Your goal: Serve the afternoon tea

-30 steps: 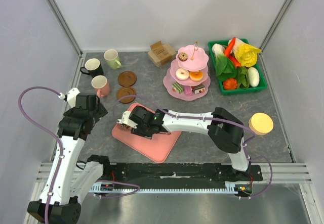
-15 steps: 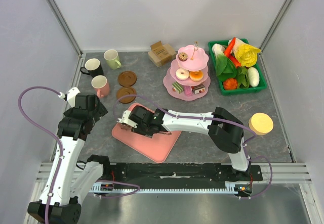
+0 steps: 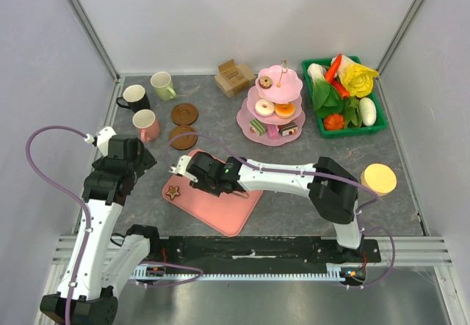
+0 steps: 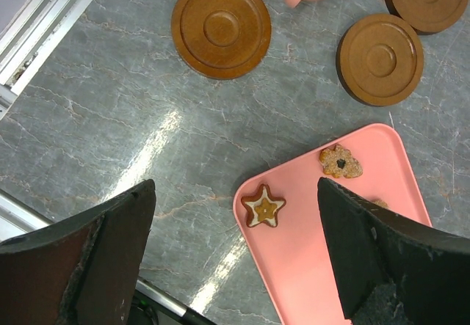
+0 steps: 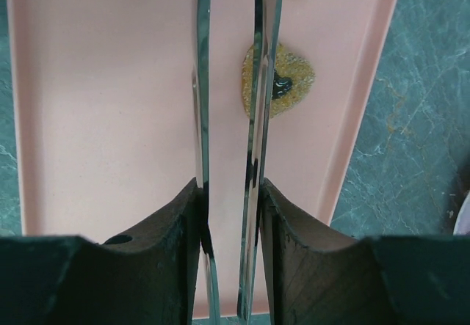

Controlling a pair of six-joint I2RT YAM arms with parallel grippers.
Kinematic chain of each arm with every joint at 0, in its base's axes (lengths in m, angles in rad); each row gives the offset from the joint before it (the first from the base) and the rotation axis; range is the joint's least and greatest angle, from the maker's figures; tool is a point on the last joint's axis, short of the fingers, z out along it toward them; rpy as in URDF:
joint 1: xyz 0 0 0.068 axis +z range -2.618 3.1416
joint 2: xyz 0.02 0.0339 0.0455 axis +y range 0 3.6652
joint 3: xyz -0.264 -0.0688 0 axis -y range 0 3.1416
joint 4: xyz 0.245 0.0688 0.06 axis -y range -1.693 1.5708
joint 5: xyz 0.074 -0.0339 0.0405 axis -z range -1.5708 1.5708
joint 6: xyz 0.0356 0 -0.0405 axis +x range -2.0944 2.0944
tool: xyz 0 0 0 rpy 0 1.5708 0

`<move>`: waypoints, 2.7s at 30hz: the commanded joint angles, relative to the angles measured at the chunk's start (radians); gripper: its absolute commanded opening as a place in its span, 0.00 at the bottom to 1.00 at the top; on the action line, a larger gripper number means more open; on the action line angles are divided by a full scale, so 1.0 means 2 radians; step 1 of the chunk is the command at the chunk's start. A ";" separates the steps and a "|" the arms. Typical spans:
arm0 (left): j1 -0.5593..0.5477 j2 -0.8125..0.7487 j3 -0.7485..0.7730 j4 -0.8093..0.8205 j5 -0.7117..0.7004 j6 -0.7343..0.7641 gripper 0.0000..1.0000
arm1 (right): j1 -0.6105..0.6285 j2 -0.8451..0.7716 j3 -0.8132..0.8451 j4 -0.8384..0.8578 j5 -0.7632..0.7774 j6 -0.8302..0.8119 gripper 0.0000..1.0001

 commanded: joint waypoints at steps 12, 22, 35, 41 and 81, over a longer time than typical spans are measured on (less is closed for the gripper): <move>0.002 -0.001 -0.005 0.028 0.063 0.024 0.96 | 0.001 -0.020 0.054 -0.063 -0.013 0.097 0.51; 0.002 -0.015 -0.075 0.054 0.206 -0.038 0.94 | 0.000 -0.072 0.010 -0.114 0.020 0.232 0.54; -0.008 0.052 -0.184 0.196 0.238 -0.121 0.93 | -0.010 -0.158 -0.065 -0.108 0.025 0.275 0.57; -0.025 0.086 -0.196 0.241 0.242 -0.126 0.93 | -0.017 -0.161 -0.072 -0.110 0.027 0.274 0.58; -0.080 0.160 -0.178 0.200 0.108 -0.155 0.93 | -0.023 -0.209 -0.121 -0.109 -0.009 0.263 0.62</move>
